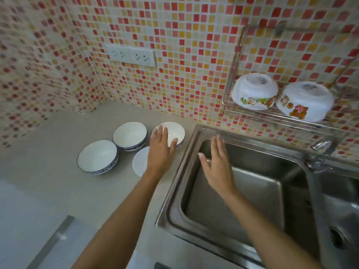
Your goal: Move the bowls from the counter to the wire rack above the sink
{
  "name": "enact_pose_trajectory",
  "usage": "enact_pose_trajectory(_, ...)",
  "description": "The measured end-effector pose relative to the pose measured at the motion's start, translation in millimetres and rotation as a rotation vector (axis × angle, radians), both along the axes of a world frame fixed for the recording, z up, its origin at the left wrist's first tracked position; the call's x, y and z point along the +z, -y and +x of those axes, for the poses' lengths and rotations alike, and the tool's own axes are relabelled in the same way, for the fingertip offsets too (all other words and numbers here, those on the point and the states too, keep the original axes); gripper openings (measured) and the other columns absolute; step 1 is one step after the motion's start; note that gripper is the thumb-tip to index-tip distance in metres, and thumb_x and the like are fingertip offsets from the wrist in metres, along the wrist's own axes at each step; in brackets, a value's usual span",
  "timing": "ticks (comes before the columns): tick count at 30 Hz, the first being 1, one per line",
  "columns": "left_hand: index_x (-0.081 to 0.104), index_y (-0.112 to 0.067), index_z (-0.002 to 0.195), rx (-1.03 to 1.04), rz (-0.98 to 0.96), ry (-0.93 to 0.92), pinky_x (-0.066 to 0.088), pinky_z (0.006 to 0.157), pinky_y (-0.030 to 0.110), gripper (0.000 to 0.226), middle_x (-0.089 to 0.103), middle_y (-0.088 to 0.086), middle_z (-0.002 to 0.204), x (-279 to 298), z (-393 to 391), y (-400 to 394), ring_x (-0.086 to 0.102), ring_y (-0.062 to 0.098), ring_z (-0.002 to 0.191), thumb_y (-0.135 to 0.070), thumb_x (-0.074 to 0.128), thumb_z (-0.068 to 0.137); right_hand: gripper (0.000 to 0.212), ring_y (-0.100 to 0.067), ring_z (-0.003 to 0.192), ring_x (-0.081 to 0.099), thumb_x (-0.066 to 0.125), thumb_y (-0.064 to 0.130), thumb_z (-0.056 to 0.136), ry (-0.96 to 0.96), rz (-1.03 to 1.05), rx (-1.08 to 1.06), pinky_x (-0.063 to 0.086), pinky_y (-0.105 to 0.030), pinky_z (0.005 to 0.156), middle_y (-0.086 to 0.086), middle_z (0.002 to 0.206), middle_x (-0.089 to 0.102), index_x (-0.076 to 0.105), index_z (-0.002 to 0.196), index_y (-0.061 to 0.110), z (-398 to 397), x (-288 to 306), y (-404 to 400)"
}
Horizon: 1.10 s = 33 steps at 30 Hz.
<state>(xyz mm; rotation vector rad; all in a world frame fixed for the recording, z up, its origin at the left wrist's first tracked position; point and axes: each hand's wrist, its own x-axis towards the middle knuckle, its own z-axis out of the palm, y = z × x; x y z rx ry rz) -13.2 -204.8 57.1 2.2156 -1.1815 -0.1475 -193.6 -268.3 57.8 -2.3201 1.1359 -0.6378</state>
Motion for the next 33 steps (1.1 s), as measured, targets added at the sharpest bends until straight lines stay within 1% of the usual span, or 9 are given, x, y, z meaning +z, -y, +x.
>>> enact_pose_trajectory(2,0.035,-0.006,0.144,0.096,-0.01,-0.026,0.014,0.119,0.042,0.052,0.028,0.015,0.155,-17.9,31.0,-16.2,0.02,0.032,0.145,-0.031,0.042,0.099,0.076,-0.02,0.151,0.002,0.044,0.048,0.098,-0.058,0.095,0.054,0.006,-0.032,0.119,-0.005,0.164,0.003,0.009,0.155,0.011,36.4,-9.1,-10.3)
enact_pose_trajectory(5,0.043,-0.003,0.138,0.257,0.0,-0.13,0.027,0.113,0.04,0.046,0.039,0.02,0.147,-41.4,61.9,-40.0,0.032,0.033,0.138,-0.021,0.048,0.095,0.073,-0.031,0.143,0.031,0.05,0.049,0.096,-0.15,0.294,0.061,0.03,-0.042,0.114,-0.014,0.156,0.033,0.026,0.151,0.009,82.1,-27.1,-19.5)
enact_pose_trajectory(8,0.048,-0.004,0.13,0.372,0.037,-0.218,0.041,0.099,0.042,0.04,0.045,0.019,0.136,-61.1,79.7,-59.5,0.044,0.035,0.125,-0.017,0.051,0.093,0.056,-0.037,0.118,0.055,0.05,0.053,0.093,-0.258,0.426,-0.011,0.045,-0.039,0.088,-0.018,0.128,0.059,0.049,0.127,0.009,115.4,-47.1,-29.1)
enact_pose_trajectory(11,0.047,-0.001,0.127,0.426,0.13,-0.372,0.043,0.093,0.043,0.04,0.044,0.022,0.133,-77.7,89.9,-70.8,0.05,0.039,0.117,-0.02,0.051,0.093,0.054,-0.038,0.116,0.056,0.052,0.048,0.093,-0.295,0.518,-0.081,0.047,-0.04,0.09,-0.017,0.128,0.06,0.049,0.131,0.01,136.4,-60.2,-41.2)
enact_pose_trajectory(15,0.053,0.002,0.123,0.328,0.19,-0.564,0.046,0.089,0.038,0.037,0.059,0.023,0.123,-88.3,96.2,-72.7,0.056,0.039,0.112,-0.013,0.05,0.09,0.051,-0.039,0.118,0.055,0.053,0.019,0.091,-0.223,0.641,-0.218,0.05,-0.045,0.096,-0.02,0.134,0.055,0.041,0.139,0.009,150.4,-67.5,-49.9)
enact_pose_trajectory(20,0.049,0.003,0.127,0.212,0.184,-0.632,0.045,0.091,0.037,0.04,0.058,0.022,0.125,-84.1,90.8,-76.7,0.054,0.038,0.115,-0.005,0.047,0.088,0.051,-0.039,0.114,0.056,0.045,0.01,0.089,-0.175,0.674,-0.273,0.048,-0.038,0.09,-0.019,0.132,0.055,0.039,0.139,0.011,141.5,-66.6,-54.6)
enact_pose_trajectory(23,0.055,-0.001,0.122,0.166,0.116,-0.714,0.048,0.09,0.035,0.042,0.06,0.02,0.121,-77.1,78.4,-74.4,0.057,0.037,0.11,-0.021,0.05,0.085,0.05,-0.04,0.1,0.063,0.041,0.016,0.083,-0.109,0.667,-0.297,0.056,-0.049,0.085,-0.017,0.125,0.059,0.041,0.134,0.016,125.0,-68.7,-55.3)
enact_pose_trajectory(25,0.056,-0.005,0.123,0.167,0.067,-0.807,0.05,0.095,0.044,0.056,0.059,0.019,0.122,-72.6,66.8,-65.5,0.058,0.036,0.109,-0.038,0.049,0.078,0.048,-0.04,0.094,0.065,0.039,0.016,0.081,-0.043,0.665,-0.323,0.058,-0.054,0.078,-0.017,0.122,0.06,0.042,0.129,0.016,111.4,-67.1,-53.4)
enact_pose_trajectory(33,0.038,-0.03,0.135,-0.073,-0.106,-1.08,0.053,0.09,0.054,0.052,0.053,0.0,0.132,-6.3,-9.4,-6.7,0.057,0.026,0.113,-0.057,0.043,0.092,0.034,-0.031,0.071,0.069,0.043,0.011,0.09,0.136,0.551,-0.488,0.06,-0.045,0.065,-0.011,0.103,0.063,0.045,0.124,0.013,30.8,4.3,-34.6)
